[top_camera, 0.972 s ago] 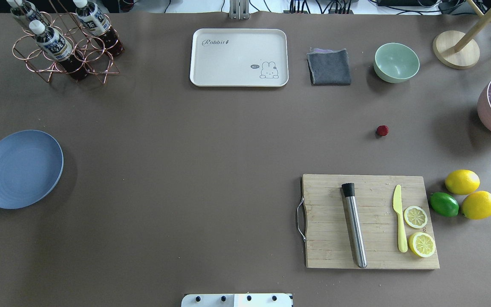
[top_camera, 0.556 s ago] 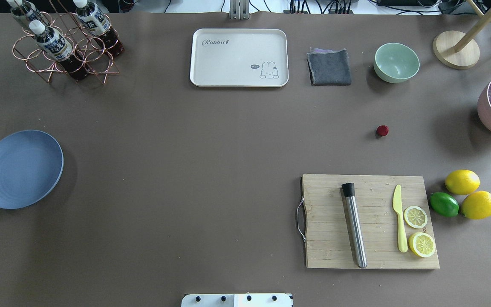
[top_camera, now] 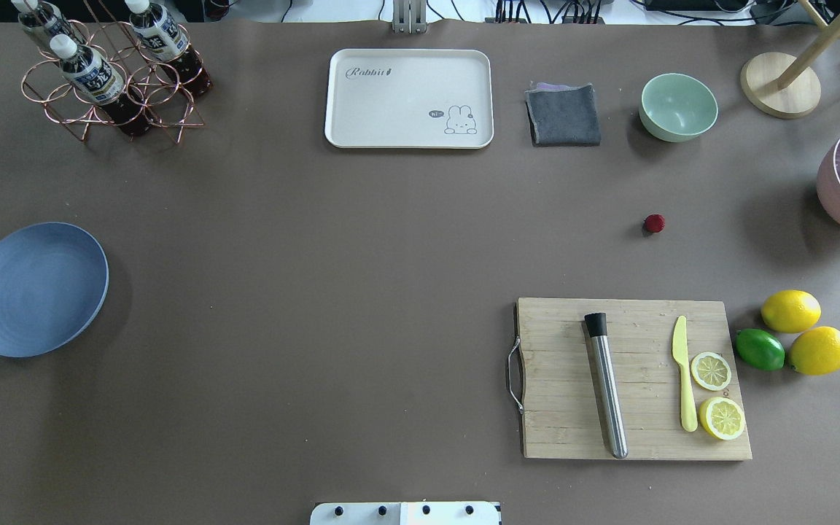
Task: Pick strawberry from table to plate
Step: 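Grip the blue plate rim with the left gripper and slide it toward the table center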
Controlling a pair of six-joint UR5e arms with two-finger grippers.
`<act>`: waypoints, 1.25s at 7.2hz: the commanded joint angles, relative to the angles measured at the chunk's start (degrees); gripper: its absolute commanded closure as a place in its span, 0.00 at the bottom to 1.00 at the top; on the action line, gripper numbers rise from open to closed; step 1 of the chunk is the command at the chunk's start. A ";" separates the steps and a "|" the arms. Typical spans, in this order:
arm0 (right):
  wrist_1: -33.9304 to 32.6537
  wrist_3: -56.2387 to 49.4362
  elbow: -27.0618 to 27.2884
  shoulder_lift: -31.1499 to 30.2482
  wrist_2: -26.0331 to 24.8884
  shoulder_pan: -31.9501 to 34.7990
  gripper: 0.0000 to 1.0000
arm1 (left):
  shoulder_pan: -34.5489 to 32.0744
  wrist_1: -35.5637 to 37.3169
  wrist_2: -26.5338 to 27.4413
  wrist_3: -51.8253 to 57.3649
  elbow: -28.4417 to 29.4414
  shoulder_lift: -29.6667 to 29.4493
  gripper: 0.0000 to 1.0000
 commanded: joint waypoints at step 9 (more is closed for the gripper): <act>-0.07 0.06 0.91 -0.10 0.90 -0.19 0.00 | 2.92 -7.73 -5.18 -6.20 3.31 -0.61 1.00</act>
